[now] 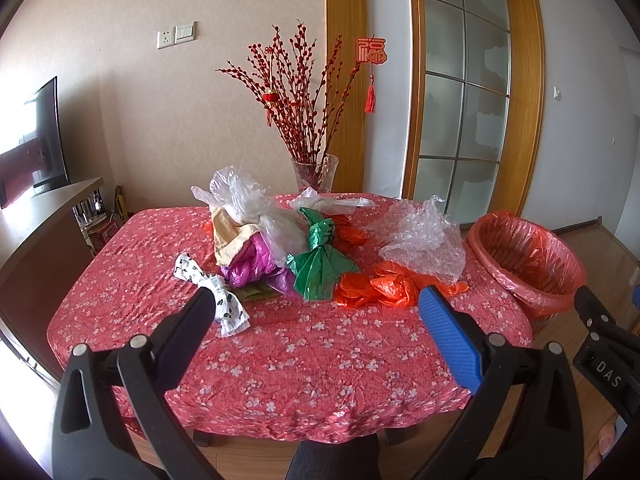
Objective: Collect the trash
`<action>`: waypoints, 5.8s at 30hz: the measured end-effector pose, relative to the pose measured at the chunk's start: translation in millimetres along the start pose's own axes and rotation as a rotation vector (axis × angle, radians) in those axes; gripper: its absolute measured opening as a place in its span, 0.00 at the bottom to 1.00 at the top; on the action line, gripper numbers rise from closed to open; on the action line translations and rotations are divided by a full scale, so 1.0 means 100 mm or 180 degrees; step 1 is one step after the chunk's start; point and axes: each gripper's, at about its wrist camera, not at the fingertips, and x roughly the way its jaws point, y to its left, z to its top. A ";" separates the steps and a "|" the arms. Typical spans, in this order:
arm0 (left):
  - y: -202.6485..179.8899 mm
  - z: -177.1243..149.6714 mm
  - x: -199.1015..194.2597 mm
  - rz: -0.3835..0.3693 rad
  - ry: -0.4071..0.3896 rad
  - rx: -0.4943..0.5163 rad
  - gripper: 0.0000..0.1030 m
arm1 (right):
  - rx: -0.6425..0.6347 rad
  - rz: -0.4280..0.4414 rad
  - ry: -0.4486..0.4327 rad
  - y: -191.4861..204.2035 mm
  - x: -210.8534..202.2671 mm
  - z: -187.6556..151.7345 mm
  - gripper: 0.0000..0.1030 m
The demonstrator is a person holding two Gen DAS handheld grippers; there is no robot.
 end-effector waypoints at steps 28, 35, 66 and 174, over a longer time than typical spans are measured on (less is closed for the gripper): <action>1.26 0.01 0.39 0.0864 0.0124 -0.0544 0.96 | -0.0120 0.0765 0.0350 0.58 0.65 0.01 0.97; 1.49 -0.05 0.52 0.0930 0.0186 -0.0569 0.96 | -0.0371 0.1166 0.0442 1.08 0.94 -0.03 0.77; 1.24 -0.17 1.46 0.0254 0.0844 -0.0564 0.46 | -0.0300 0.1581 0.0662 1.18 1.09 -0.19 0.19; 0.61 0.63 1.32 -0.0278 0.0017 0.0005 0.57 | 0.0098 0.1355 0.0526 0.83 1.85 0.56 0.70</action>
